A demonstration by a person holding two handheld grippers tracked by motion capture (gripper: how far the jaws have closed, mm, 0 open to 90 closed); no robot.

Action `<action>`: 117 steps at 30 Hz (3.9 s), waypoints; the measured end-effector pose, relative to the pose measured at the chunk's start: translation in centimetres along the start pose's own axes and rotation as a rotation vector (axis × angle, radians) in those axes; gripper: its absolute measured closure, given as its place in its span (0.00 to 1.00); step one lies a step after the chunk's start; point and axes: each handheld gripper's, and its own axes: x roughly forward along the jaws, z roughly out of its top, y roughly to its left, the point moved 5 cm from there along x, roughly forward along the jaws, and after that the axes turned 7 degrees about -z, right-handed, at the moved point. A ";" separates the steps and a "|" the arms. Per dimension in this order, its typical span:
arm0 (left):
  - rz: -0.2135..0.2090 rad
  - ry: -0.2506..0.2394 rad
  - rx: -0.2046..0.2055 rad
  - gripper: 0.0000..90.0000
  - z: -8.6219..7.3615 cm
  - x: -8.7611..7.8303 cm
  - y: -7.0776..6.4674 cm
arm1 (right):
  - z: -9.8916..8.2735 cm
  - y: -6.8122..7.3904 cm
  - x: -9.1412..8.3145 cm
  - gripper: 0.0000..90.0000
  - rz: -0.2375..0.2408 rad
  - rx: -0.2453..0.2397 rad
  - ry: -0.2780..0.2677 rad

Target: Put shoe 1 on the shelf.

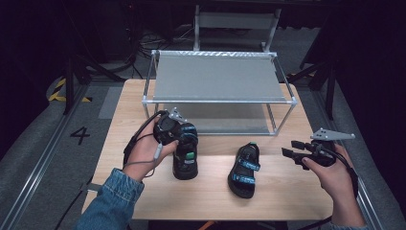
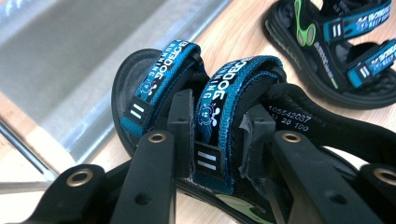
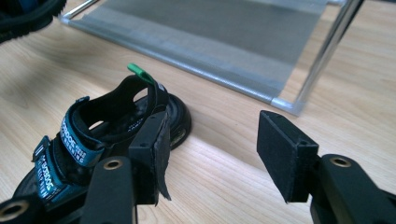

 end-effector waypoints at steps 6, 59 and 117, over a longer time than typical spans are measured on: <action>-0.036 -0.029 0.006 0.79 1.9 -1.2 -0.2 | -0.8 -0.2 0.7 0.51 -0.005 0.013 0.023; 0.003 -0.156 0.064 0.79 16.7 -3.8 7.2 | -1.5 -1.5 0.1 0.51 0.010 0.053 0.001; -0.128 -0.212 0.026 0.73 11.6 -2.8 -0.2 | -1.2 0.0 0.7 0.51 0.047 0.023 0.008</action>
